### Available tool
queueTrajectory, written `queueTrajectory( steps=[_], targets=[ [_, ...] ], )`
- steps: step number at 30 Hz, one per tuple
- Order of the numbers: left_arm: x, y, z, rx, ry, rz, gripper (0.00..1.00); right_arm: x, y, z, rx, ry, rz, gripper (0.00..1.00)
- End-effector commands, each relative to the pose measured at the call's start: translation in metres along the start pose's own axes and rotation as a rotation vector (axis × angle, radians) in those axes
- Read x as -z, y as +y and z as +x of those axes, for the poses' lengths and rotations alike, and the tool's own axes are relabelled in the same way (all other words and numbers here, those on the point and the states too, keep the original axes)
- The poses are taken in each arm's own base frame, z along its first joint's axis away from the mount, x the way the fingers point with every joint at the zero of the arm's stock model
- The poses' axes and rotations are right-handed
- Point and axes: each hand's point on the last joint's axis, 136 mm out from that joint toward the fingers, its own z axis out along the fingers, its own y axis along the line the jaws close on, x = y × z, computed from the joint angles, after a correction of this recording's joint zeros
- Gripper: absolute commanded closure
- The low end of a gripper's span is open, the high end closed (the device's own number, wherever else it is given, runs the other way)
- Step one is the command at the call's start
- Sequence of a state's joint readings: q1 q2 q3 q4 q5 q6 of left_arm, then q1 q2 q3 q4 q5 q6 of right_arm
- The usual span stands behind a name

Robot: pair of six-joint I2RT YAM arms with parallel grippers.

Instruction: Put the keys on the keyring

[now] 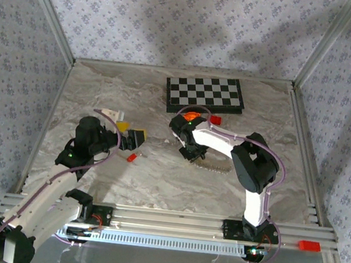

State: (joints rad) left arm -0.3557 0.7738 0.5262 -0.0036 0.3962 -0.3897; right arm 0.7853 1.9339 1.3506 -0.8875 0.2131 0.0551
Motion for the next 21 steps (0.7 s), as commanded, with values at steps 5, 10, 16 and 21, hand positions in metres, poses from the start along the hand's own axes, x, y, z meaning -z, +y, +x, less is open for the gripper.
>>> queueTrajectory(
  steps=[5, 10, 16, 21],
  targets=[
    [0.0031, -0.006, -0.0067, -0.025, -0.023, 0.014, 0.0, -0.0052, 0.0059, 0.0108, 0.005, 0.042, 0.003, 0.65],
    [0.0029, -0.0055, -0.006, -0.023, -0.023, 0.013, 0.0, -0.006, 0.0087, 0.0128, 0.013, 0.045, 0.003, 0.62],
    [0.0034, -0.0063, -0.0064, -0.023, -0.026, 0.016, 0.0, -0.0074, 0.0076, 0.0115, 0.015, 0.043, 0.011, 0.63],
    [0.0042, -0.0062, -0.0061, -0.023, -0.027, 0.015, 0.0, -0.0092, 0.0059, 0.0109, 0.027, 0.048, 0.031, 0.63]
  ],
)
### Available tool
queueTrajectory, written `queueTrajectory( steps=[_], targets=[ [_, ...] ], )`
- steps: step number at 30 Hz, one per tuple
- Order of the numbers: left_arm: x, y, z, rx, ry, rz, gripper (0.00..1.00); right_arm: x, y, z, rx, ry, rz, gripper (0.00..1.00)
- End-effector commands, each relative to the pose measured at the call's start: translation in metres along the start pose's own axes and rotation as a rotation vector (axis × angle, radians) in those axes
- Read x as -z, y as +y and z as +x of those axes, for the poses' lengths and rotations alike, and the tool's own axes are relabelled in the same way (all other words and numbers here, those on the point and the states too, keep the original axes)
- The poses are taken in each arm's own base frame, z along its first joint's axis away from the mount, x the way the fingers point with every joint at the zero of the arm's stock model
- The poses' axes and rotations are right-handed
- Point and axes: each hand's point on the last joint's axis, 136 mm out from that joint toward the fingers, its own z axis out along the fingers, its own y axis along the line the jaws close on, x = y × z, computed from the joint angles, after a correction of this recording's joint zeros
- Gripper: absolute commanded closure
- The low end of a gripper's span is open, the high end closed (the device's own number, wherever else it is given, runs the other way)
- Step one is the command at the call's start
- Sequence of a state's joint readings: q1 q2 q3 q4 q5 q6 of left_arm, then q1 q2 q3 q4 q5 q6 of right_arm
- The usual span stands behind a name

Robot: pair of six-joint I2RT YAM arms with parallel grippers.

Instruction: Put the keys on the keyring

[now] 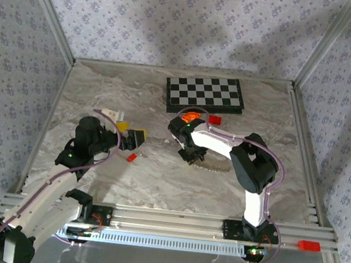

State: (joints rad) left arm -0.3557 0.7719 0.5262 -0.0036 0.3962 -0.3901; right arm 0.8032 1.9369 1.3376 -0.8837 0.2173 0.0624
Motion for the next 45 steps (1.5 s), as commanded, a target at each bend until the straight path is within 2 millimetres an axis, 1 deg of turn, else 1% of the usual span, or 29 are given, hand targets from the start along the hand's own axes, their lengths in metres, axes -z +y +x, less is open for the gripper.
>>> queueTrajectory(
  steps=[1, 16, 31, 39, 45],
  targets=[
    [0.004, -0.006, -0.006, -0.024, -0.025, 0.014, 0.0, -0.006, 0.0, 0.007, 0.02, 0.04, 0.029, 0.63],
    [0.005, -0.006, -0.006, -0.022, -0.028, 0.014, 0.0, -0.008, 0.002, 0.002, 0.059, 0.033, 0.06, 0.63],
    [0.004, -0.006, -0.006, -0.021, -0.027, 0.014, 0.0, -0.002, 0.003, -0.011, 0.083, -0.003, 0.09, 0.69],
    [0.005, -0.008, -0.008, -0.026, -0.031, 0.017, 0.0, -0.004, 0.0, -0.012, 0.086, 0.002, 0.11, 0.73],
    [0.005, -0.008, -0.01, -0.028, -0.036, 0.018, 0.0, -0.007, -0.001, -0.011, 0.095, 0.013, 0.115, 0.73]
  ],
)
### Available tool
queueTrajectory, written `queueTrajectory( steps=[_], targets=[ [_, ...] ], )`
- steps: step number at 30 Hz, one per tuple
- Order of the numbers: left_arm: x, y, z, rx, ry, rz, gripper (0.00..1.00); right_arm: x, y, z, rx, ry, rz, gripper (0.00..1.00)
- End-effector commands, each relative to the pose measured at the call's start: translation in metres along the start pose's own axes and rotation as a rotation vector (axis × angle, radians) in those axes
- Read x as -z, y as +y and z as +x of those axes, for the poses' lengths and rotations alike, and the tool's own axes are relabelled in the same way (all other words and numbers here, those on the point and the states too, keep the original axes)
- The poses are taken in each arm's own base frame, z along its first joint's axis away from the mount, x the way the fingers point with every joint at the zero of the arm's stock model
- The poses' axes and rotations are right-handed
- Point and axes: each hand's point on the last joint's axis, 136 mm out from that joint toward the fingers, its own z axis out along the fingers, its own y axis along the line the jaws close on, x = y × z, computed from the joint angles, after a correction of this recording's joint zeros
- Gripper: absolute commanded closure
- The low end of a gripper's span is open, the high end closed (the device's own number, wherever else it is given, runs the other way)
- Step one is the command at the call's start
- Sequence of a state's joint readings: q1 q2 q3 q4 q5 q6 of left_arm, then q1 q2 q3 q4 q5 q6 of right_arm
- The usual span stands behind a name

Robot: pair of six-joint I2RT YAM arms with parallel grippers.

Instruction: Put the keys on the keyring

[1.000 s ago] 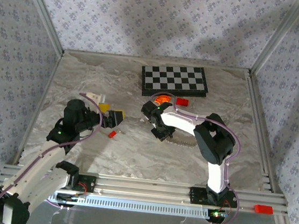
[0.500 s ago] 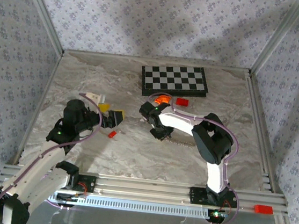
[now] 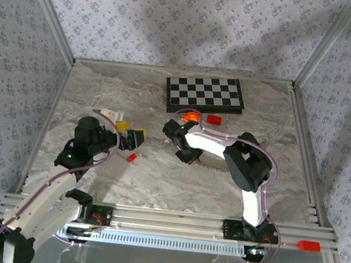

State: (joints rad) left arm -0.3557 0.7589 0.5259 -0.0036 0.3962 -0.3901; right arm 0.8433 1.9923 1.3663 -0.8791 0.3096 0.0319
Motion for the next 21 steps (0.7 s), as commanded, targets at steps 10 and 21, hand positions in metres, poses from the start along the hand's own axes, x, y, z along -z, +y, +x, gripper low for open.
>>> queueTrajectory(
  steps=[10, 21],
  targets=[
    [0.0028, -0.007, -0.0086, -0.023, -0.027, 0.017, 0.0, 0.0008, -0.0065, -0.0046, 0.022, 0.005, 0.041, 0.79],
    [0.0038, -0.0069, -0.0069, -0.024, -0.029, 0.019, 0.0, 0.0081, -0.0129, -0.0051, 0.021, -0.008, 0.07, 0.92]
  ],
)
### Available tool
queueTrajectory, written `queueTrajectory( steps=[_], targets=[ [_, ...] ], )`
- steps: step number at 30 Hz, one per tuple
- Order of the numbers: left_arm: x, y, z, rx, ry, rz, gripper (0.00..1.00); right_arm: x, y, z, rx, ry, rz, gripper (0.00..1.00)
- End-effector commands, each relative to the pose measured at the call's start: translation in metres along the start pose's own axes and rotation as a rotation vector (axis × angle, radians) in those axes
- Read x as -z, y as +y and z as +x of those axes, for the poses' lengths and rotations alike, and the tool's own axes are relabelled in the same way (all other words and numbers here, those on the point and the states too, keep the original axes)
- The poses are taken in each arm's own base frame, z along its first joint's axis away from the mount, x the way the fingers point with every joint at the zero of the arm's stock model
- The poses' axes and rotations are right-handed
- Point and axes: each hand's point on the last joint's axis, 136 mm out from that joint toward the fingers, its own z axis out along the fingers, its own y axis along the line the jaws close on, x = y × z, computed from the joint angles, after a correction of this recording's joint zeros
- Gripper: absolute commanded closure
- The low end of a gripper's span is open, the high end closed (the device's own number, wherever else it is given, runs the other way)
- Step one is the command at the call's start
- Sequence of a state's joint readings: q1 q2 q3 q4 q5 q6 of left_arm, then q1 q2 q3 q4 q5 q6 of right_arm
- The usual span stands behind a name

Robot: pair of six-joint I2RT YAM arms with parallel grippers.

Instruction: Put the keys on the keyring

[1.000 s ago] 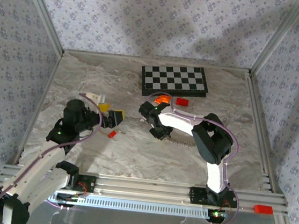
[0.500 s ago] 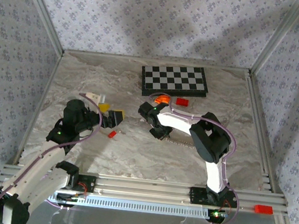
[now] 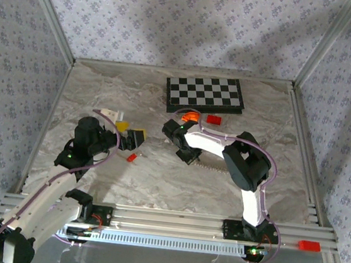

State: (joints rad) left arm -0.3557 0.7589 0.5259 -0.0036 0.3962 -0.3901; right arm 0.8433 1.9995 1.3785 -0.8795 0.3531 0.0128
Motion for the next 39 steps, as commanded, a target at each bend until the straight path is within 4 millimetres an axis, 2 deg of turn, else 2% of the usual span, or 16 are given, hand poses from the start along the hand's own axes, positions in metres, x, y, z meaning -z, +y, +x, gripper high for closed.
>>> queueTrajectory(
  steps=[1, 6, 9, 14, 18, 19, 24, 31, 33, 39],
  targets=[
    [0.004, -0.007, -0.007, -0.025, -0.03, 0.02, 0.0, 0.01, -0.007, -0.002, 0.001, -0.01, 0.031, 0.93],
    [0.004, -0.013, -0.007, -0.028, -0.031, 0.053, 0.0, 0.03, -0.012, -0.006, -0.011, -0.075, 0.016, 1.0],
    [0.005, -0.02, -0.008, -0.037, -0.032, 0.089, 0.0, 0.049, -0.008, -0.011, -0.017, -0.159, -0.042, 1.0],
    [0.007, -0.044, -0.008, -0.079, -0.035, 0.182, 0.03, 0.092, -0.005, -0.018, -0.045, -0.349, -0.157, 1.0],
    [0.009, -0.071, -0.006, -0.144, -0.036, 0.279, 0.09, 0.142, 0.003, -0.018, -0.028, -0.569, -0.281, 1.0],
    [0.011, -0.082, -0.006, -0.166, -0.04, 0.319, 0.1, 0.15, 0.008, -0.013, -0.019, -0.619, -0.321, 1.0],
    [0.02, -0.123, -0.005, -0.267, -0.057, 0.461, 0.15, 0.217, 0.023, -0.001, 0.041, -0.945, -0.534, 1.0],
    [0.036, -0.16, 0.0, -0.37, -0.096, 0.598, 0.27, 0.293, 0.023, 0.02, 0.097, -1.285, -0.797, 1.0],
    [0.042, -0.169, 0.001, -0.403, -0.115, 0.636, 0.32, 0.313, 0.025, 0.027, 0.134, -1.36, -0.858, 1.0],
    [0.06, -0.19, 0.004, -0.483, -0.162, 0.72, 0.4, 0.354, 0.03, 0.043, 0.232, -1.507, -0.997, 1.0]
  ],
)
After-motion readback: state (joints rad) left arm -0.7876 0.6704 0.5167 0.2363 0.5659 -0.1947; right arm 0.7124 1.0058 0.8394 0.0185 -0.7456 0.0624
